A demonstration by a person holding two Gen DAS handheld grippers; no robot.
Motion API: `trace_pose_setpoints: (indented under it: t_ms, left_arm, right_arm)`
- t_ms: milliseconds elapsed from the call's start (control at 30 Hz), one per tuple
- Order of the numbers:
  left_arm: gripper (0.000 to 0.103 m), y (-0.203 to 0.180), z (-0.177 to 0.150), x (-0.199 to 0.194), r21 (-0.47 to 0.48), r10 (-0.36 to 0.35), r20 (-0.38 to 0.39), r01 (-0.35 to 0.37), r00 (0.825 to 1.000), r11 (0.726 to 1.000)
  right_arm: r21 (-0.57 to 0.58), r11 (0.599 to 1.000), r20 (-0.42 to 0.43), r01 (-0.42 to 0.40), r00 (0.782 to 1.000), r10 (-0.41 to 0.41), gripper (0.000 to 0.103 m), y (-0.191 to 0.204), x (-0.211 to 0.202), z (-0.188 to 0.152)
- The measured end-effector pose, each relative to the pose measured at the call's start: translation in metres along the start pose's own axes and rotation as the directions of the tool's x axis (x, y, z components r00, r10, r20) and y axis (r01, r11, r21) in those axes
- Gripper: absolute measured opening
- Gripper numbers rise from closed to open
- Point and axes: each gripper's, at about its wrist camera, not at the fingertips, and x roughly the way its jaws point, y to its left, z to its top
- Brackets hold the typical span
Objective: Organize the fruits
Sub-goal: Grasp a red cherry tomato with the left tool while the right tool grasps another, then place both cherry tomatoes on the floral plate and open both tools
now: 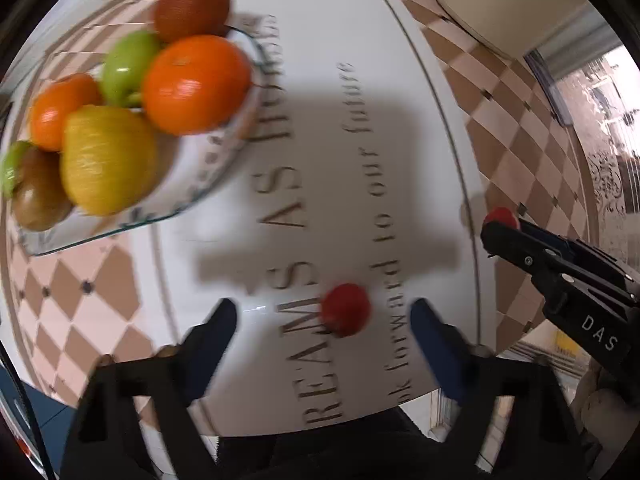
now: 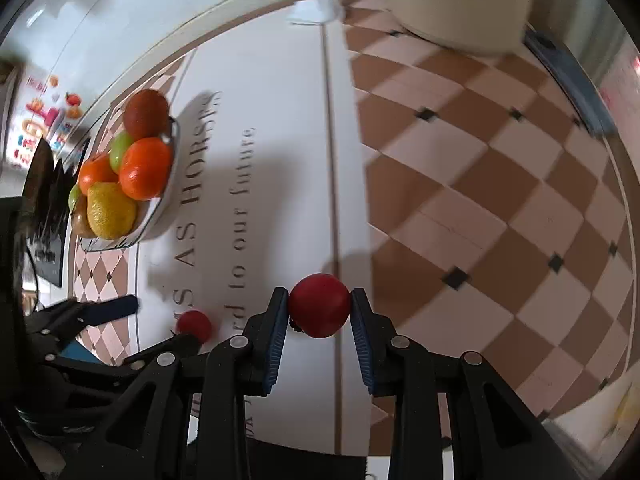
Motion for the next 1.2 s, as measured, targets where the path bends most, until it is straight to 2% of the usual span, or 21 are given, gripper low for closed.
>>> trace_pose_setpoints:
  t_ms: [33,67,133,233,400,533,767,933,1067,1200]
  left_arm:
    - [0.057,-0.002,0.001,0.003,0.006,-0.003,-0.009,0.003,1.000,1.000]
    - [0.052,-0.006,0.001,0.007,0.017,-0.004,-0.018,0.005,1.000,1.000]
    - [0.034,-0.011,0.002,0.012,0.036,0.004,-0.021,-0.003,1.000,0.999]
    - [0.027,-0.017,0.002,0.015,0.055,0.019,-0.017,-0.018,1.000,0.998]
    - [0.027,-0.019,0.002,0.010,0.049,0.018,0.006,-0.019,1.000,0.999]
    - [0.027,-0.004,0.001,-0.007,0.013,0.000,0.030,0.000,1.000,1.000]
    - [0.027,0.048,-0.007,-0.067,-0.141,-0.062,0.133,0.081,0.989,0.987]
    - [0.027,0.114,-0.019,-0.117,-0.283,-0.068,0.223,0.131,0.972,0.950]
    - [0.027,0.167,-0.022,-0.145,-0.393,-0.060,0.283,0.173,0.957,0.903]
    - [0.027,0.214,-0.023,-0.152,-0.457,-0.043,0.304,0.186,0.952,0.870]
  right_arm:
    - [0.018,1.000,-0.002,-0.006,1.000,0.006,0.034,-0.006,0.000,-0.002]
    - [0.034,0.999,-0.003,-0.013,1.000,0.013,0.034,-0.009,0.000,-0.003]
    - [0.052,0.998,0.001,-0.022,1.000,0.022,0.034,-0.014,-0.001,-0.005]
    - [0.052,0.998,0.011,-0.029,1.000,0.028,0.034,-0.012,-0.002,-0.005]
    - [0.034,0.999,0.028,-0.038,0.999,0.037,0.034,-0.006,-0.006,0.000]
    - [0.026,0.998,0.043,-0.056,0.998,0.054,0.034,0.001,-0.011,0.005]
    - [-0.018,0.993,0.087,-0.119,0.989,0.120,0.034,0.025,-0.032,0.014]
    - [-0.073,0.979,0.085,-0.189,0.977,0.195,0.034,0.062,-0.032,0.025]
    - [-0.102,0.968,0.056,-0.230,0.970,0.236,0.034,0.101,-0.015,0.035]
    - [-0.159,0.968,0.043,-0.195,0.978,0.204,0.034,0.141,0.009,0.041]
